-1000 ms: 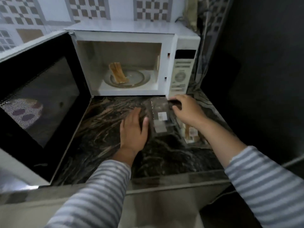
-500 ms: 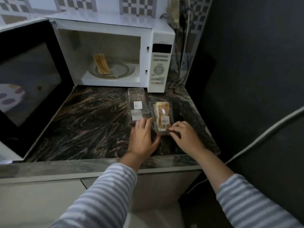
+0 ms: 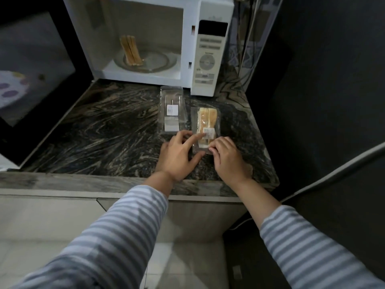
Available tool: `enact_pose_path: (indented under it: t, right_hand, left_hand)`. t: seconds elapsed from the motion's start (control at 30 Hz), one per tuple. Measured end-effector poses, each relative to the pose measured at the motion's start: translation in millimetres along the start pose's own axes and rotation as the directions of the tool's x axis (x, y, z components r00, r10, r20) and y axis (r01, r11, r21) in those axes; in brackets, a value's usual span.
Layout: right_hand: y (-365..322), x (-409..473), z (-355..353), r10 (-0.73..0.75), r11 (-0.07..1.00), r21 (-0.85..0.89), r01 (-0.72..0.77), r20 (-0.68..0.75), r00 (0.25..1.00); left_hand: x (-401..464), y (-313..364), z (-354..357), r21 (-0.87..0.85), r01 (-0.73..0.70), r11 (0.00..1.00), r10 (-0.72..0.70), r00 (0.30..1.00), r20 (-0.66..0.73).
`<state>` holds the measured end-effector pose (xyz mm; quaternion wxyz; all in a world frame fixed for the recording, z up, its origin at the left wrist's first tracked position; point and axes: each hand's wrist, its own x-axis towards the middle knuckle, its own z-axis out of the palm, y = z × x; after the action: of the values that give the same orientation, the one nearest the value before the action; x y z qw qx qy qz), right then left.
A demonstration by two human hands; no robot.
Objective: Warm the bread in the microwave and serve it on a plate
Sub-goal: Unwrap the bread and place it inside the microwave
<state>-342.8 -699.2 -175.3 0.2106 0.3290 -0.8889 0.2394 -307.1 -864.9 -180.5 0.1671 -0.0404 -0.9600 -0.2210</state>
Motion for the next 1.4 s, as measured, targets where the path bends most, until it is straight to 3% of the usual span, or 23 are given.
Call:
enact_pose_path:
  t: [0.4,0.5,0.6,0.67,0.77,0.87,1.03,1.13,1.33,1.4]
  right_hand:
    - [-2,0,0,0.060,0.997,0.052,-0.059,-0.010,0.998]
    - [-1,-2,-2,0.077,0.997,0.035,-0.074,-0.123,0.989]
    - [4,-11,-4,0.280,0.959,0.105,-0.262,-0.241,0.929]
    - [5,-18,-6,0.432,0.901,0.130,-0.413,-0.201,0.879]
    - [2,-18,-9,0.485,0.874,0.064,-0.482,-0.067,0.872]
    - [-10,-4,-16,0.489,0.871,0.047,-0.488,-0.002,0.872]
    - [-31,46,-19,0.487,0.868,0.138,-0.477,-0.054,0.872]
    - [-33,80,-6,0.533,0.844,0.048,-0.535,0.047,0.845]
    - [-29,102,18,0.589,0.797,-0.250,-0.550,0.119,0.799]
    - [-29,104,21,0.620,0.770,-0.277,-0.575,0.107,0.777]
  left_hand:
    - [2,3,-4,0.041,0.026,0.999,-0.031,0.989,0.142]
    - [1,4,-3,0.022,0.004,1.000,-0.006,0.996,0.090]
    - [0,5,-7,0.027,-0.040,0.999,0.039,0.998,0.044]
    - [3,8,-11,0.108,-0.098,0.989,0.099,0.995,0.002]
    - [16,15,-22,0.184,-0.196,0.963,0.213,0.974,-0.077]
    - [40,18,-38,0.094,-0.252,0.963,0.262,0.959,-0.113]
    - [86,24,-69,-0.074,-0.205,0.976,0.205,0.979,-0.010]
    - [106,24,-78,-0.098,-0.151,0.984,0.154,0.988,0.024]
    - [121,24,-87,-0.165,-0.153,0.974,0.165,0.984,0.064]
    - [123,22,-86,-0.175,-0.160,0.972,0.172,0.983,0.058]
